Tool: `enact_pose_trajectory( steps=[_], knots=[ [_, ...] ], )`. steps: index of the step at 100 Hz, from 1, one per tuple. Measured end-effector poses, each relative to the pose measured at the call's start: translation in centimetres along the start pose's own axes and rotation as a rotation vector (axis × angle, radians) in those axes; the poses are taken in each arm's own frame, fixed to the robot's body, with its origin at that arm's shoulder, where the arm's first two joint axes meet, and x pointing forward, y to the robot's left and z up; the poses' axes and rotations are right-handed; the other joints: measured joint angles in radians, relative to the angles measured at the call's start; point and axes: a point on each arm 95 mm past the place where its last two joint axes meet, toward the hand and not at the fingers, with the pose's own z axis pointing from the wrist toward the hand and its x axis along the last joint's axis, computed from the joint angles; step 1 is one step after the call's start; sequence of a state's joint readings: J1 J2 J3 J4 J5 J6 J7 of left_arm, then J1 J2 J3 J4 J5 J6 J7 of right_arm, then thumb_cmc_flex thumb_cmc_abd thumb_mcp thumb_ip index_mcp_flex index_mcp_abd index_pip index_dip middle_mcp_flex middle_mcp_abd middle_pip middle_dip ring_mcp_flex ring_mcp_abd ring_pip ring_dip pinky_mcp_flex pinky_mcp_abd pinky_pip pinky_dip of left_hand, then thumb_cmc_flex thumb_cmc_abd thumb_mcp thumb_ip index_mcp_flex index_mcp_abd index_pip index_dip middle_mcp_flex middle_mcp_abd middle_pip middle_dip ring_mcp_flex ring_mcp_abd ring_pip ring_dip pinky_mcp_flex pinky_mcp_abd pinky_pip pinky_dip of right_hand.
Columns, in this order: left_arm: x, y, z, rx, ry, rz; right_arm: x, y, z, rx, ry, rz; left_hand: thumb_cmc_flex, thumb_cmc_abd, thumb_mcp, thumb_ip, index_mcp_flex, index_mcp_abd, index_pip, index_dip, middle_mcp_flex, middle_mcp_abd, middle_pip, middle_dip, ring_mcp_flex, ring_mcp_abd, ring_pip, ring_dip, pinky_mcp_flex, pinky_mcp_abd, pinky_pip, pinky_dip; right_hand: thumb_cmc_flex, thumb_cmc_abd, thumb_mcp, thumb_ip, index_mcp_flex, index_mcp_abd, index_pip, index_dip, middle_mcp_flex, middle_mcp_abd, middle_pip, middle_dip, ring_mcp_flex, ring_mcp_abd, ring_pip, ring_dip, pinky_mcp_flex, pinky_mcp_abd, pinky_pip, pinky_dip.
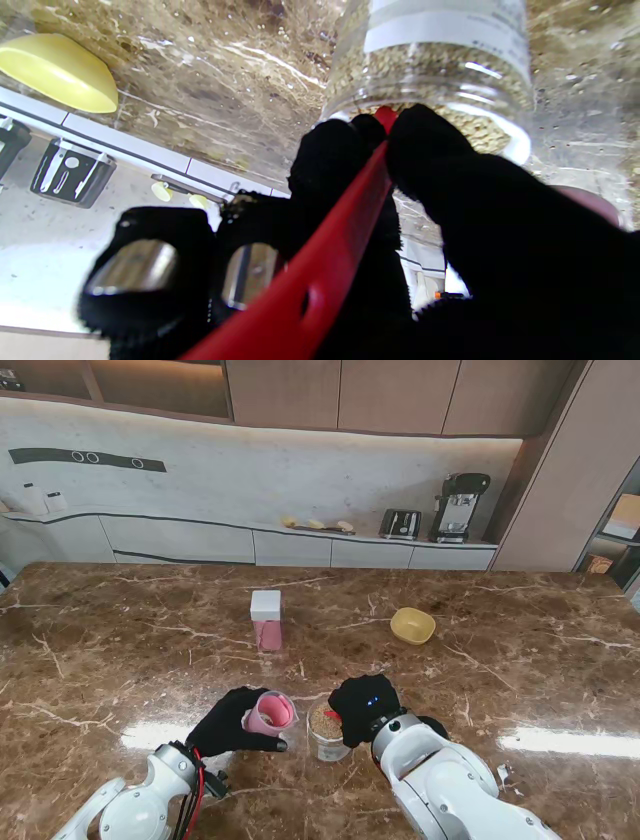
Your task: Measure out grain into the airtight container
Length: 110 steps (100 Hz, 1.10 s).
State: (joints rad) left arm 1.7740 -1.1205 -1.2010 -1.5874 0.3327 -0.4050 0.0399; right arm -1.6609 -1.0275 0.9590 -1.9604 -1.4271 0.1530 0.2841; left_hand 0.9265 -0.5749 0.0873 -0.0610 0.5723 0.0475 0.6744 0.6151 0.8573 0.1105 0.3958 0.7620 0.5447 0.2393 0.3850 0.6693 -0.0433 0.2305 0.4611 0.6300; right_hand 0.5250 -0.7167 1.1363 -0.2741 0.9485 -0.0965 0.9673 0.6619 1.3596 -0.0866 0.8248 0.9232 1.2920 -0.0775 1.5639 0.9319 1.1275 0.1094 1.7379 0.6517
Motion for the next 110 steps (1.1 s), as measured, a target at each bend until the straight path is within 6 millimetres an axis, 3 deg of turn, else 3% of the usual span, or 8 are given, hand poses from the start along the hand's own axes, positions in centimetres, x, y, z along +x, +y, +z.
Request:
enact_pose_trajectory(
  steps=[110],
  knots=[
    [-0.1, 0.2, -0.3, 0.001, -0.009, 0.0, -1.6, 0.0, 1.0, 0.19, -0.15, 0.448, 0.0, 0.0, 0.0, 0.0, 0.0, 0.0, 0.0, 0.0, -0.013, -0.006, 0.0, -0.005, -0.02, 0.0, -0.012, 0.0, 0.0, 0.0, -0.013, 0.0, 0.006, 0.002, 0.0, 0.001, 0.0, 0.011, 0.002, -0.014, 0.001, 0.0, 0.005, 0.0, 0.0, 0.0, 0.011, 0.0, 0.0, 0.0, 0.009, 0.0]
  ],
)
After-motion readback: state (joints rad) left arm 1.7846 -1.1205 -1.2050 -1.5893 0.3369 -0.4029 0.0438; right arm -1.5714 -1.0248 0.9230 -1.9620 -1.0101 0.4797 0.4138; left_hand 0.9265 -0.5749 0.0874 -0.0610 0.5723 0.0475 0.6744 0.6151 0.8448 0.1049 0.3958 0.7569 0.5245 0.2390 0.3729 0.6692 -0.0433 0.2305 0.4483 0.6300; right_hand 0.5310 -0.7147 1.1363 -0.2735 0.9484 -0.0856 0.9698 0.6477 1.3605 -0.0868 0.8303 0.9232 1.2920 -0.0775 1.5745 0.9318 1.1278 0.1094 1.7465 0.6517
